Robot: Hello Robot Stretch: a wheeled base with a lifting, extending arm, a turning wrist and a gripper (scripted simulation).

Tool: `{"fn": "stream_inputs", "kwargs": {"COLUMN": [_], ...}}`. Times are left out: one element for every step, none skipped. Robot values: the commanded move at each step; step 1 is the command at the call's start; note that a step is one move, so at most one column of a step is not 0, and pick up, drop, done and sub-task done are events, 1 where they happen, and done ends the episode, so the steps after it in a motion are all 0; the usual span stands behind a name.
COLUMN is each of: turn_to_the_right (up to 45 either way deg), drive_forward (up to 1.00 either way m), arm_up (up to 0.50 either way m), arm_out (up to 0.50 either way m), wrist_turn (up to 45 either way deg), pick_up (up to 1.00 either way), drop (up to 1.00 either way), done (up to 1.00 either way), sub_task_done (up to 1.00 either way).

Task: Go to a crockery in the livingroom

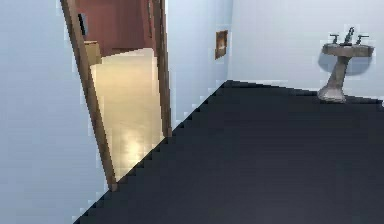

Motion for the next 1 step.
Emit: {"fn": "stream_inputs", "kwargs": {"turn_to_the_right": [-9.0], "drive_forward": [0.00], "arm_up": [0.00], "arm_out": [0.00], "wrist_turn": [0.0], "pick_up": [0.00], "drop": [0.00], "done": [0.00], "sub_task_done": [0.00]}}
